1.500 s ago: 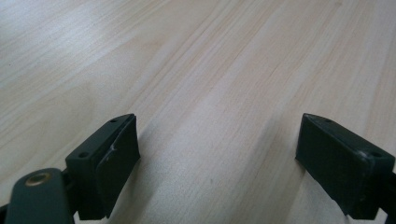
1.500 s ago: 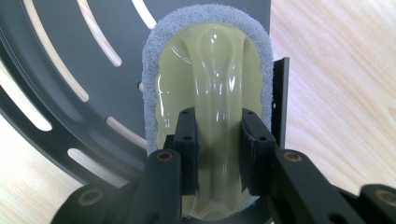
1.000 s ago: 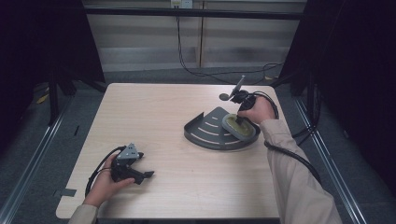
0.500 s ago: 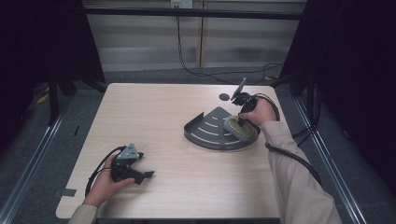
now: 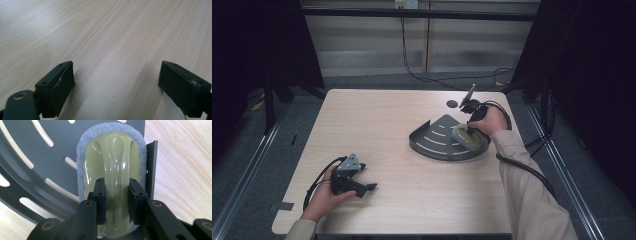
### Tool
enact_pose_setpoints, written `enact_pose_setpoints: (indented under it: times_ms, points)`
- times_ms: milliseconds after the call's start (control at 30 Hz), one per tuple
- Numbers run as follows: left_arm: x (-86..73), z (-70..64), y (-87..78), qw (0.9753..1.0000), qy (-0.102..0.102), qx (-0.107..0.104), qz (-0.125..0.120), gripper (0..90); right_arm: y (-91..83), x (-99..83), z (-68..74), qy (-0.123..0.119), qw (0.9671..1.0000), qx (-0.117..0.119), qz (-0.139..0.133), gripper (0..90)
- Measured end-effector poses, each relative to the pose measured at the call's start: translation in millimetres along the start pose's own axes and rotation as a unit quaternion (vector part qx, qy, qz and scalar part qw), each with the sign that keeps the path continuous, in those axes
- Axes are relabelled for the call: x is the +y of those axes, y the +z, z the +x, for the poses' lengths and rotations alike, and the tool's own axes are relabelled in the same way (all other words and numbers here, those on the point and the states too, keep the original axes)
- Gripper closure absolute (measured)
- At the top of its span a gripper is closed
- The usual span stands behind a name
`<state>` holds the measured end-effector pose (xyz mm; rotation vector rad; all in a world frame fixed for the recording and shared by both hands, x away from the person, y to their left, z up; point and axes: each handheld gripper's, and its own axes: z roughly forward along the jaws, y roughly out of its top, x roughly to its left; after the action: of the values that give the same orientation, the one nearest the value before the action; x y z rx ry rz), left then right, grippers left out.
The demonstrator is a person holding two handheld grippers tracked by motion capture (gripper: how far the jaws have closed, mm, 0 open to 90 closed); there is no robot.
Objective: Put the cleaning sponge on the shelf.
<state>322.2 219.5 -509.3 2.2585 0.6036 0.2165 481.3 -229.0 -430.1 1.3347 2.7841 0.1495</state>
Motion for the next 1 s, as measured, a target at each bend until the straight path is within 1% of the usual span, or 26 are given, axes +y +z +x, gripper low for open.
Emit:
enact_pose_setpoints:
  times_ms: [267, 467, 533, 600, 700, 767, 800, 933, 1000]
  points:
    - [0.0, 0.0, 0.1, 1.0, 0.0, 0.0, 0.0, 12.9, 0.5, -0.6, 0.4, 0.001, 1.0, 0.002, -0.003, 71.0]
    - [-0.1, 0.0, 0.1, 1.0, 0.0, 0.0, 0.0, 12.9, 0.9, -1.0, 0.5, 0.001, 1.0, -0.003, -0.005, 67.0]
    - [-0.1, 0.0, 0.1, 1.0, 0.0, 0.0, -0.001, 12.9, 0.5, -1.0, 0.6, 0.0, 1.0, -0.007, -0.004, 63.5]
    - [-0.1, 0.0, 0.1, 1.0, 0.0, 0.0, -0.001, 12.9, 0.5, -1.2, 0.6, 0.0, 0.9999, -0.012, -0.008, 58.6]
    - [-0.1, 0.0, 0.1, 1.0, 0.0, 0.0, 0.0, 12.9, -0.1, -2.1, -0.3, 0.001, 0.9998, -0.014, -0.017, 51.1]
    - [-0.1, 0.0, 0.1, 1.0, 0.0, 0.0, -0.001, 12.9, -1.2, -2.8, 0.0, 0.007, 0.9996, -0.017, -0.02, 46.9]
    - [-0.1, 0.0, 0.1, 1.0, 0.0, 0.0, -0.001, 12.9, -1.7, -3.0, -0.5, 0.006, 0.9996, -0.017, -0.021, 45.6]
    - [0.0, 0.0, 0.0, 1.0, 0.0, 0.0, 0.0, 12.9, -3.5, -4.4, 0.5, 0.014, 0.9994, -0.02, -0.027, 38.6]
    - [0.0, -0.1, 0.0, 1.0, 0.0, 0.0, 0.0, 12.9, -3.8, -5.1, 1.3, 0.013, 0.9993, -0.02, -0.029, 36.7]
